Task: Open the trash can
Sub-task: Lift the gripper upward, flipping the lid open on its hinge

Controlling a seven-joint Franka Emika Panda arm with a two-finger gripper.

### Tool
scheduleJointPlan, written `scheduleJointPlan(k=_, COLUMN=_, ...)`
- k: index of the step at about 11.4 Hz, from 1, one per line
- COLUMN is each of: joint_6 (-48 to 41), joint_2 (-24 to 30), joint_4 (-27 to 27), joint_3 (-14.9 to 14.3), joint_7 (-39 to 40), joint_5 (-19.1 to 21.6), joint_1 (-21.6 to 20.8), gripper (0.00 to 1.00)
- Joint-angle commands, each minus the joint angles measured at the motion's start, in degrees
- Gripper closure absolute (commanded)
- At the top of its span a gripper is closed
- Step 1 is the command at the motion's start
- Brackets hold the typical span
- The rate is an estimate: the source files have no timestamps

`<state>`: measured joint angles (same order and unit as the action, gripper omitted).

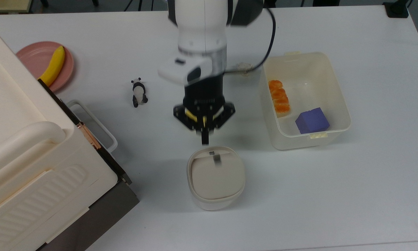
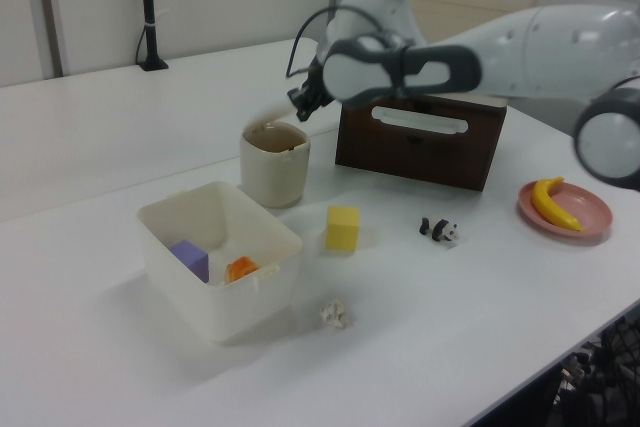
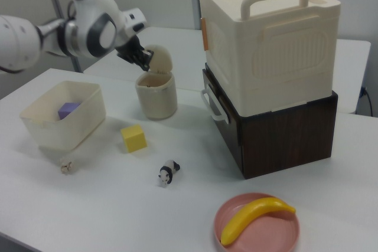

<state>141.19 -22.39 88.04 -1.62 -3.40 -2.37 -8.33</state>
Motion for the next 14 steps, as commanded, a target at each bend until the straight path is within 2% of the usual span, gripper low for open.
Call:
scheduleJointPlan(k=1, joint_6=-14.6, joint_2=13.7, joint_4=9.1, joint_3=0.0, joint_7=0.7, joint_5=0.8, joint_1=-0.4, gripper=0.00)
scheduleJointPlan(k=4, joint_6=-31.4, joint_2=18.3, joint_4=9.0, joint_3=-0.2, joint_7=0.7, joint_5=-2.0, joint_1=-0.5, gripper=0.00)
scheduleJointPlan(k=7, joint_6=-42.1, joint_2=23.0, joint_4=7.5, joint_3=-2.1, joint_7=-1.0, joint_5=-1.5, joint_1=-0.2, gripper=0.00)
scheduleJointPlan(k=14, joint_6=-44.0, joint_2=24.1, joint_4=8.4, joint_3=-2.4, joint_7=-3.5, joint_5=-1.3, joint_1=-0.2, gripper=0.00)
